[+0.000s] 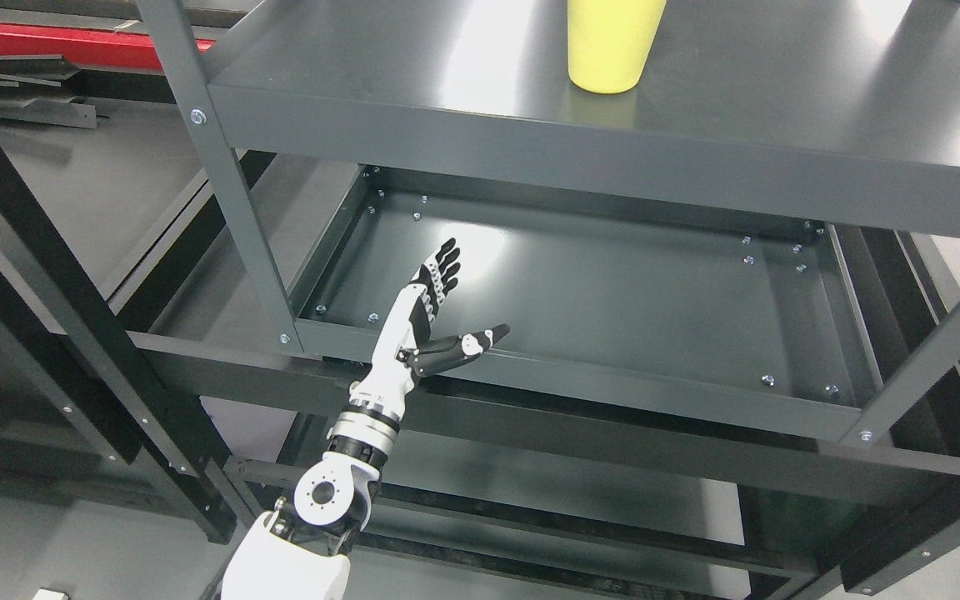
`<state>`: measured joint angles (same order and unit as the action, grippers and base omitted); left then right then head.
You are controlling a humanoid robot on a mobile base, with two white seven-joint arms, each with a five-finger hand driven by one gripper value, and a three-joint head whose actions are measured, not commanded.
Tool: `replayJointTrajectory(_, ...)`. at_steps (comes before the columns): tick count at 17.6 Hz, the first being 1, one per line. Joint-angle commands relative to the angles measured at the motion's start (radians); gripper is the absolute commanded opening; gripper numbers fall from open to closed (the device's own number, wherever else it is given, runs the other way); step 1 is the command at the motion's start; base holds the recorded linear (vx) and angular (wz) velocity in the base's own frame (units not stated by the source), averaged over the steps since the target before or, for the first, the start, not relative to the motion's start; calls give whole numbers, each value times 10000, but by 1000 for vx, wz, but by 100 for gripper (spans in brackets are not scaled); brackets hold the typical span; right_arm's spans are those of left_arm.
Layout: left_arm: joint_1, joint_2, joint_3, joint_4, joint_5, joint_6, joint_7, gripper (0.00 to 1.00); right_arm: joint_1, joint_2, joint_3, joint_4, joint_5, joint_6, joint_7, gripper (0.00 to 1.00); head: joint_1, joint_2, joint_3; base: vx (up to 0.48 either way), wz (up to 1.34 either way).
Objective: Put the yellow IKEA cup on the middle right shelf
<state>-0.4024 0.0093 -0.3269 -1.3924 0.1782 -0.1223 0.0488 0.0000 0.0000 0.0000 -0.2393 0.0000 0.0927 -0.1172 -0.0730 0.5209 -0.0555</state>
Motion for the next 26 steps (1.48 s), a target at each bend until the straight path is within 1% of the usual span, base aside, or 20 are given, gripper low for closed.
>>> replayJointTrajectory(1, 434, 81, 388, -464, -340, 330, -135, 99, 138, -175, 169, 0, -245, 8, 6, 99, 0, 0, 0, 0, 0)
replayJointTrajectory(2, 419, 81, 158, -556, -325, 743, -120, 99, 138, -175, 169, 0, -245, 8, 6, 99, 0, 0, 0, 0, 0)
replayJointTrajectory(3, 404, 81, 79, -648, -310, 930, -135, 99, 138, -175, 169, 0, -245, 8, 6, 99, 0, 0, 0, 0, 0)
replayJointTrajectory(6, 251, 81, 78, -1306, -310, 1023, -135, 99, 138, -175, 169, 0, -245, 8, 6, 99, 0, 0, 0, -2, 7)
replayJointTrajectory(8, 37, 81, 201, -1522, -310, 1314, -120, 99, 138, -175, 169, 0, -245, 8, 6, 99, 0, 0, 0, -8, 10)
replayJointTrajectory(10, -148, 81, 339, -1905, -310, 1330, -135, 99, 138, -175, 169, 0, -245, 8, 6, 99, 0, 0, 0, -5, -1)
replayJointTrajectory(15, -808, 81, 447, -2106, -310, 1376, -120, 99, 138, -175, 169, 0, -245, 8, 6, 99, 0, 0, 0, 0, 0)
replayJointTrajectory(26, -670, 81, 661, -2137, -310, 1377, -120, 99, 138, -175, 169, 0, -245, 8, 6, 99, 0, 0, 0, 0, 0)
